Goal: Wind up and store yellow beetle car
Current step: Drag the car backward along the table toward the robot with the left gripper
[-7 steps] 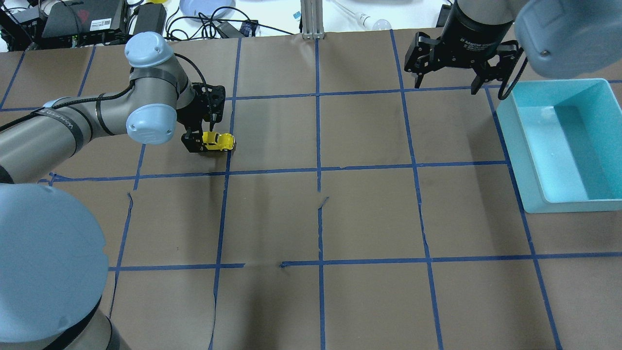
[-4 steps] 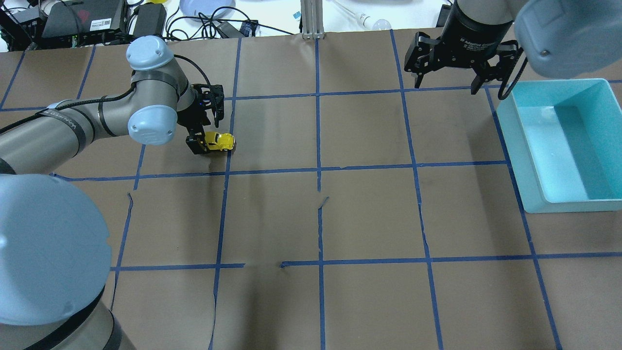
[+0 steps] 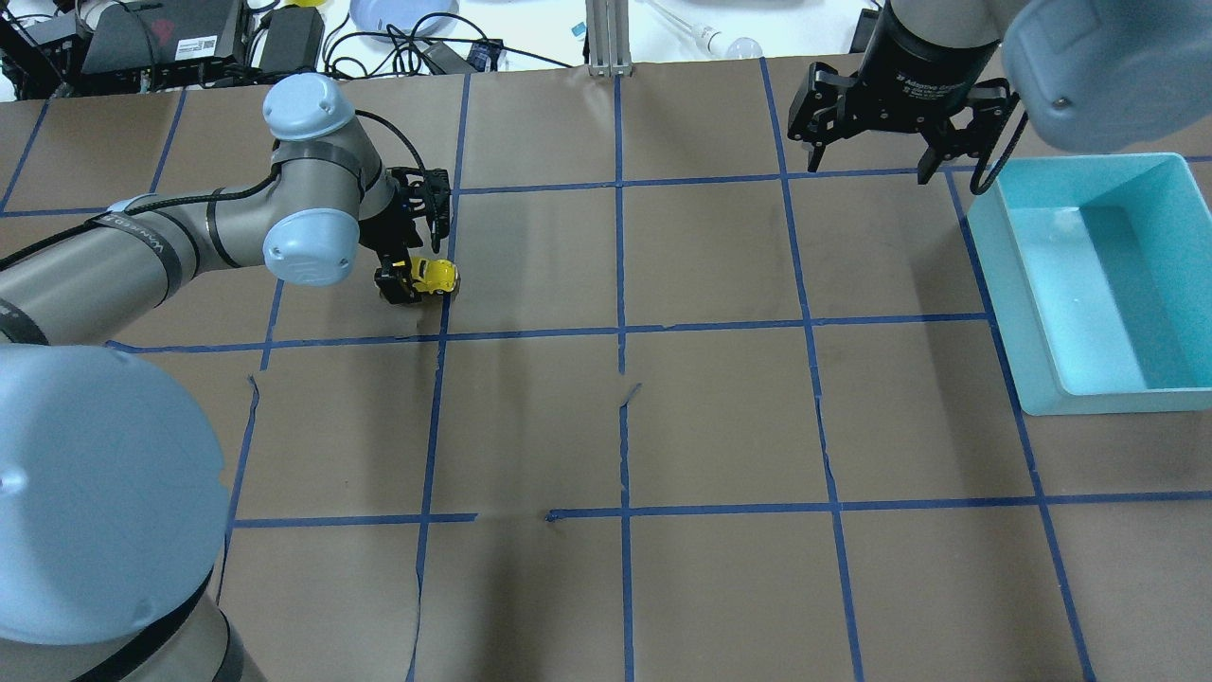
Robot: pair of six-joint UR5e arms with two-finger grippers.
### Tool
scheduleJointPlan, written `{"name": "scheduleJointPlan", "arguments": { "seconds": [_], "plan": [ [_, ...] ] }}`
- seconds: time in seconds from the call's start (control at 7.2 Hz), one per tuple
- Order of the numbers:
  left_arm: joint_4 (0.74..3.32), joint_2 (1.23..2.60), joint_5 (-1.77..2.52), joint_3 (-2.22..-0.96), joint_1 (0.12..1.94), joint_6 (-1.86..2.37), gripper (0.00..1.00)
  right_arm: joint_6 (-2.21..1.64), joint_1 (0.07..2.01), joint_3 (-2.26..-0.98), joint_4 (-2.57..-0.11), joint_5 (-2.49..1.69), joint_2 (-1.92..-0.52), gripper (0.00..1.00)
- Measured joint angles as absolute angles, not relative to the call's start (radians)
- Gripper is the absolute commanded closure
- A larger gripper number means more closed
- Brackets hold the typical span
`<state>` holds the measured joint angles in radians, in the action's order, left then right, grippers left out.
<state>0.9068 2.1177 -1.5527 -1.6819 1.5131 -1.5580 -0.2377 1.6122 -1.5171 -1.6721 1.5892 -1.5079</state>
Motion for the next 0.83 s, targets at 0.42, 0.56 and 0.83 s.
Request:
{"name": "scheduleJointPlan", "arguments": {
  "seconds": [0.42,0.56,0.83],
  "plan": [
    [0.906,2.113,-1.559,-1.686,1.523,-1.610,0.11,-0.238,1.612,-1.517,-1.672,1.589,-1.507,0.00],
    [0.905,2.115,-1.561,-1.686,1.522,-1.613,0.11,-0.238,1.612,-1.517,-1.672,1.589,-1.508,0.00],
    [0.907,2.117,-1.562,-1.686,1.517,-1.603,0.37,-0.238,1.612,-1.517,-1.672,1.588,-1.508,0.00]
  ]
}}
